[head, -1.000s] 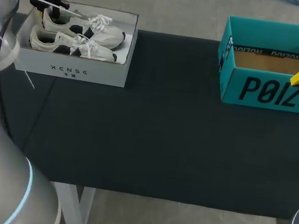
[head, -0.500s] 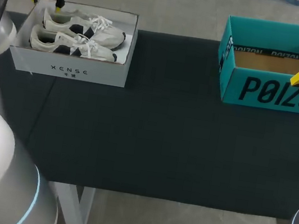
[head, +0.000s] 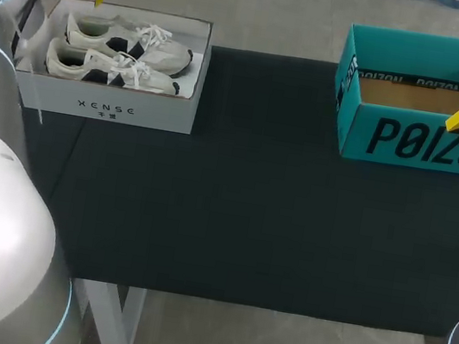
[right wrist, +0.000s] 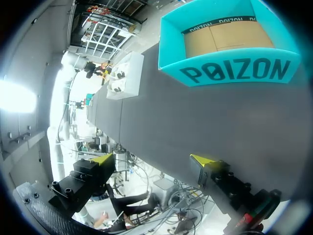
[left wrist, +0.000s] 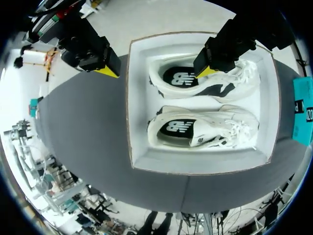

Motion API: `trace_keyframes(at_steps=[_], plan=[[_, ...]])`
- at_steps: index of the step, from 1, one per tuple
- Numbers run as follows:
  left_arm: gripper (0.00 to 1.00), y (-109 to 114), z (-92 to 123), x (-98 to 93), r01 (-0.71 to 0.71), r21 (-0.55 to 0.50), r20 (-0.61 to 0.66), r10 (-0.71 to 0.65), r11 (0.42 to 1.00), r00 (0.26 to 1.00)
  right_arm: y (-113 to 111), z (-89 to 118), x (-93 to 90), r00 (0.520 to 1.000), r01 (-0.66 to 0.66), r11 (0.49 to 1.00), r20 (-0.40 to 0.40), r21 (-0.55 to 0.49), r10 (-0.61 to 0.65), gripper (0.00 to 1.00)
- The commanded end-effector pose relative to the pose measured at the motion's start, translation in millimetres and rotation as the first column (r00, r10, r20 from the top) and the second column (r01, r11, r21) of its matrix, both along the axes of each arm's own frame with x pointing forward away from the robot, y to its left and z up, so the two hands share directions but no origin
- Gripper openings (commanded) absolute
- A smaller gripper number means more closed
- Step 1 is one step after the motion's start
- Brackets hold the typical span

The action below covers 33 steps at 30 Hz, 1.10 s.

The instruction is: Take the shoe out of the shoebox, open the shoe tongue, remove and reinsert the insole, then place the shoe into the shoebox

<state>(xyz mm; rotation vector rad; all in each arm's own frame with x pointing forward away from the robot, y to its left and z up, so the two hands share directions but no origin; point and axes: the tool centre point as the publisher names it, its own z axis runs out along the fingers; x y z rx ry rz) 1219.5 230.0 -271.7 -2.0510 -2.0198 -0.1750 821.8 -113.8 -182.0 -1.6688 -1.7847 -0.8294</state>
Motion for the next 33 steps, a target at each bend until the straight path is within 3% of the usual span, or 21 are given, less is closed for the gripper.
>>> trace_keyframes(at_steps=[1, 2, 3, 5, 7, 14, 19, 20, 22, 26, 33], plan=[[1.0, -1.1, 14.2, 9.4, -0.429, 0.039, -0.065, 0.431, 0.902, 0.9, 0.2, -0.1, 0.5, 1.0, -0.001, 1.0, -0.001, -0.003, 0.001, 1.0], [1.0, 2.2, 24.3, 6.2, -0.559, -0.011, -0.086, 0.556, 0.829, 0.826, 0.2, -0.1, 0.5, 1.0, -0.001, 1.0, -0.001, -0.003, 0.001, 1.0], [1.0, 4.5, 29.9, 3.6, -0.712, 0.024, -0.049, 0.712, 0.702, 0.701, 0.2, -0.1, 0.5, 1.0, -0.001, 1.0, -0.001, -0.003, 0.001, 1.0], [1.0, 12.7, 43.1, -7.8, -0.918, -0.051, 0.099, 0.917, 0.393, 0.387, 0.2, -0.1, 0.5, 1.0, -0.001, 1.0, -0.001, -0.003, 0.001, 1.0], [1.0, 18.3, 55.5, -24.7, -0.929, -0.142, 0.127, 0.937, 0.341, 0.324, 0.2, -0.1, 0.5, 1.0, -0.001, 1.0, -0.001, -0.003, 0.001, 1.0], [1.0, 18.3, 55.5, -24.7, -0.976, -0.184, 0.119, 0.988, 0.118, 0.096, 0.2, -0.1, 0.5, 1.0, -0.001, 1.0, -0.001, -0.003, 0.001, 1.0], [1.0, 18.3, 55.5, -24.7, -0.976, -0.186, 0.119, 0.989, 0.11, 0.089, 0.2, -0.1, 0.5, 1.0, -0.001, 1.0, -0.001, -0.003, 0.001, 1.0], [1.0, 14.2, 53.9, -23.2, -0.966, -0.254, 0.137, 0.987, -0.043, -0.08, 0.2, -0.1, 0.5, 1.0, -0.001, 1.0, -0.001, -0.003, 0.001, 1.0], [1.0, 7.8, 55.8, -16.3, -0.921, -0.382, 0.16, 0.977, -0.074, -0.144, 0.2, -0.1, 0.5, 1.0, -0.001, 1.0, -0.001, -0.003, 0.001, 1.0], [1.0, 27.0, 65.4, -13.6, -0.82, -0.558, 0.093, 0.972, -0.129, -0.217, 0.2, -0.1, 0.5, 1.0, -0.001, 1.0, -0.001, -0.003, 0.001, 1.0], [1.0, 26.9, 63.9, -18.1, -0.722, -0.607, -0.019, 0.915, -0.332, -0.404, 0.2, -0.1, 0.5, 1.0, -0.001, 1.0, -0.001, -0.003, 0.001, 1.0]])
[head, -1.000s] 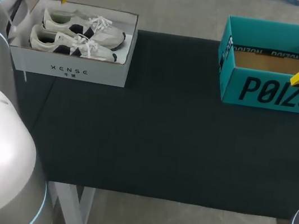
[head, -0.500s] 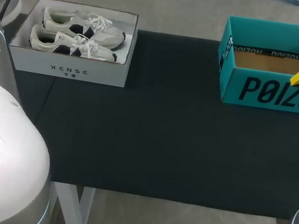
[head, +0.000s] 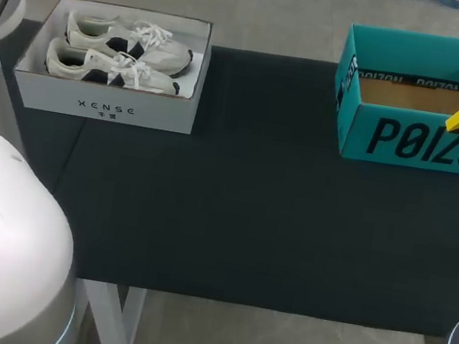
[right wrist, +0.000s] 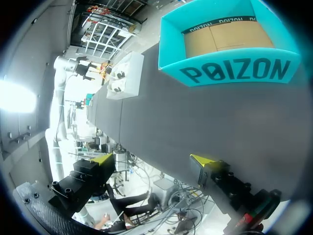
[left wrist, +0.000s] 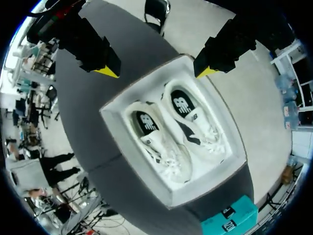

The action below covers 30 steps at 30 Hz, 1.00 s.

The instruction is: Take the shoe out of the shoebox, open the shoe tongue, remove and reinsert the insole, then place the shoe into the shoebox

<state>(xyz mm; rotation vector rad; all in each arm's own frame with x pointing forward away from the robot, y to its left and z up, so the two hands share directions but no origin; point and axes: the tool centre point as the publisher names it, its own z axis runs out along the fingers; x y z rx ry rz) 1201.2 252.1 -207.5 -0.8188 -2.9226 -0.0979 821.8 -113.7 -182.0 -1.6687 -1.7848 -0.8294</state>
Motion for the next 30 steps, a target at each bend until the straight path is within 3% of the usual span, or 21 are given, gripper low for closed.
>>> trace_keyframes(at_steps=[1, 6, 7, 14, 18, 30], plan=[[1.0, 4.8, -0.3, 0.2, -0.711, -0.376, 0.345, 0.802, 0.594, 0.488, 0.2, -0.1, 0.5, 1.0, -0.001, 1.0, -0.002, -0.003, 0.001, 1.0], [1.0, 4.8, -0.3, 0.2, -0.755, -0.454, 0.337, 0.875, 0.474, 0.347, 0.2, -0.1, 0.5, 1.0, -0.001, 1.0, -0.002, -0.003, 0.001, 1.0], [1.0, 2.3, 2.1, -0.4, -0.736, -0.479, 0.376, 0.869, 0.478, 0.32, 0.2, -0.1, 0.5, 1.0, -0.001, 1.0, -0.002, -0.003, 0.001, 1.0], [1.0, -5.7, 5.3, -32.3, -0.871, -0.386, 0.428, 0.895, 0.305, 0.124, 0.2, -0.1, 0.5, 1.0, -0.001, 1.0, -0.002, -0.003, 0.001, 1.0], [1.0, -6.2, 7.6, -50.4, -0.929, -0.332, 0.415, 0.91, 0.165, 0.014, 0.2, -0.1, 0.5, 1.0, -0.001, 1.0, -0.002, -0.003, 0.001, 1.0], [1.0, -6.2, 7.6, -50.4, -0.892, -0.43, 0.423, 0.843, -0.137, -0.333, 0.2, -0.1, 0.5, 1.0, -0.001, 1.0, -0.002, -0.003, 0.001, 1.0]])
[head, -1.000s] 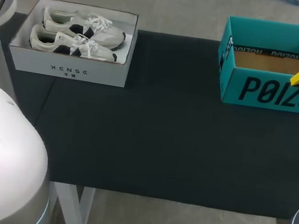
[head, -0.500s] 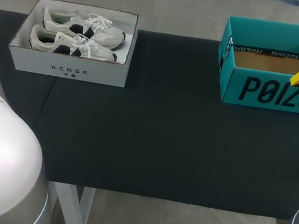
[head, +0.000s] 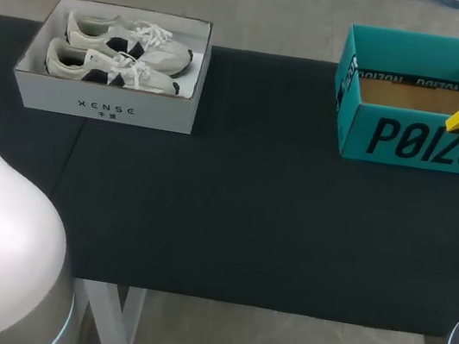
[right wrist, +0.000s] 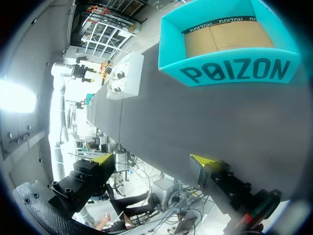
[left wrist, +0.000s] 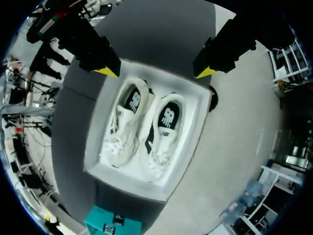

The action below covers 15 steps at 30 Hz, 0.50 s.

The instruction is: Take the shoe out of the shoebox, open the shoe tongue, remove and reinsert the insole, then place the shoe into the shoebox

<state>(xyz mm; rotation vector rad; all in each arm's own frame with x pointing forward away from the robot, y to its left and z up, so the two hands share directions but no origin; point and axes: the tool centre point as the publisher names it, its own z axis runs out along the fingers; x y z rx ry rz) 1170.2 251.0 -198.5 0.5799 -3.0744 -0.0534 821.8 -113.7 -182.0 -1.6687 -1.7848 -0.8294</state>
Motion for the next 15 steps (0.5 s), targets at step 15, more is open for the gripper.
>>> trace_keyframes(at_steps=[15], plan=[[1.0, 16.6, -17.9, -51.5, -0.979, 0.091, 0.637, 0.745, 0.182, 0.198, 0.2, -0.1, 0.5, 1.0, -0.001, 1.0, -0.001, -0.003, 0.001, 1.0]])
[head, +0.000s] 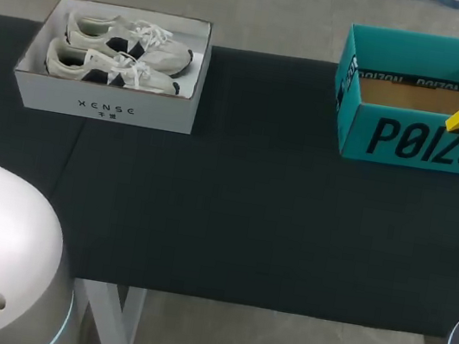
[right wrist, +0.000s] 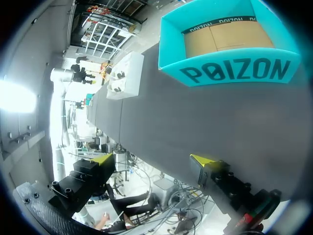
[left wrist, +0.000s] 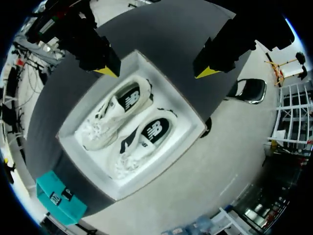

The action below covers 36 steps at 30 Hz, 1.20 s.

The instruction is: Take the shoe out of the shoebox, open the shoe tongue, remove and reinsert the insole, then place the shoe into the shoebox

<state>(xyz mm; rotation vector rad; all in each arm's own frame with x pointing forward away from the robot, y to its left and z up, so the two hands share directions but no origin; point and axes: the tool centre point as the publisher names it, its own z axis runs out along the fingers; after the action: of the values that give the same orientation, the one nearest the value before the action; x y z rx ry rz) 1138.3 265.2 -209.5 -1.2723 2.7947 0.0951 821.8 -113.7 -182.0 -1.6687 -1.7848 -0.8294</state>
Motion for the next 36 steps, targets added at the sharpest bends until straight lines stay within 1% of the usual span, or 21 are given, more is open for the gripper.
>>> trace_keyframes(at_steps=[1, 6, 11, 12, 13, 14, 16, 18, 20, 22, 28, 29, 30, 32, 33, 36], plan=[[1.0, 2.6, -8.2, -22.7, -0.79, 0.32, 0.482, 0.627, 0.523, 0.611, 0.2, -0.1, 0.5, 1.0, -0.001, 1.0, -0.001, -0.003, 0.001, 1.0], [1.0, 6.0, -12.5, -41.1, -0.858, 0.337, 0.527, 0.677, 0.389, 0.514, 0.2, -0.1, 0.5, 1.0, -0.001, 1.0, -0.001, -0.003, 0.001, 1.0], [1.0, 7.1, -21.0, -49.1, -0.904, 0.361, 0.59, 0.695, 0.229, 0.412, 0.2, -0.1, 0.5, 1.0, -0.001, 1.0, -0.001, -0.003, 0.001, 1.0], [1.0, 5.9, -23.6, -50.1, -0.906, 0.365, 0.603, 0.686, 0.216, 0.407, 0.2, -0.1, 0.5, 1.0, -0.001, 1.0, -0.001, -0.003, 0.001, 1.0], [1.0, 5.6, -26.1, -50.7, -0.902, 0.375, 0.592, 0.693, 0.215, 0.411, 0.2, -0.1, 0.5, 1.0, -0.001, 1.0, -0.001, -0.003, 0.001, 1.0], [1.0, 4.2, -28.5, -51.7, -0.898, 0.377, 0.594, 0.684, 0.227, 0.423, 0.2, -0.1, 0.5, 1.0, -0.001, 1.0, -0.001, -0.003, 0.001, 1.0], [1.0, 3.1, -32.1, -52.8, -0.896, 0.384, 0.587, 0.69, 0.224, 0.424, 0.2, -0.1, 0.5, 1.0, -0.001, 1.0, -0.001, -0.003, 0.001, 1.0], [1.0, 0.4, -35.0, -55.0, -0.884, 0.39, 0.547, 0.707, 0.259, 0.449, 0.2, -0.1, 0.5, 1.0, -0.001, 1.0, -0.001, -0.003, 0.001, 1.0], [1.0, -0.9, -36.6, -57.2, -0.885, 0.37, 0.523, 0.723, 0.284, 0.451, 0.2, -0.1, 0.5, 1.0, -0.001, 1.0, -0.001, -0.003, 0.001, 1.0], [1.0, -2.4, -37.4, -59.3, -0.874, 0.375, 0.489, 0.735, 0.308, 0.469, 0.2, -0.1, 0.5, 1.0, -0.001, 1.0, -0.001, -0.003, 0.001, 1.0], [1.0, -3.5, -38.6, -62.4, -0.854, 0.405, 0.43, 0.756, 0.327, 0.493, 0.2, -0.1, 0.5, 1.0, -0.001, 1.0, -0.001, -0.003, 0.001, 1.0], [1.0, -3.4, -38.7, -63.1, -0.844, 0.408, 0.413, 0.754, 0.348, 0.511, 0.2, -0.1, 0.5, 1.0, -0.001, 1.0, -0.001, -0.003, 0.001, 1.0], [1.0, -3.8, -38.6, -63.8, -0.839, 0.416, 0.396, 0.761, 0.35, 0.514, 0.2, -0.1, 0.5, 1.0, -0.001, 1.0, -0.001, -0.003, 0.001, 1.0], [1.0, -4.2, -39.4, -64.6, -0.823, 0.42, 0.357, 0.765, 0.382, 0.537, 0.2, -0.1, 0.5, 1.0, -0.001, 1.0, -0.001, -0.003, 0.001, 1.0], [1.0, -4.5, -40.1, -64.8, -0.82, 0.426, 0.348, 0.768, 0.383, 0.539, 0.2, -0.1, 0.5, 1.0, -0.001, 1.0, -0.001, -0.003, 0.001, 1.0], [1.0, -5.5, -40.6, -64.8, -0.802, 0.414, 0.301, 0.767, 0.43, 0.567, 0.2, -0.1, 0.5, 1.0, -0.001, 1.0, -0.001, -0.003, 0.001, 1.0]])
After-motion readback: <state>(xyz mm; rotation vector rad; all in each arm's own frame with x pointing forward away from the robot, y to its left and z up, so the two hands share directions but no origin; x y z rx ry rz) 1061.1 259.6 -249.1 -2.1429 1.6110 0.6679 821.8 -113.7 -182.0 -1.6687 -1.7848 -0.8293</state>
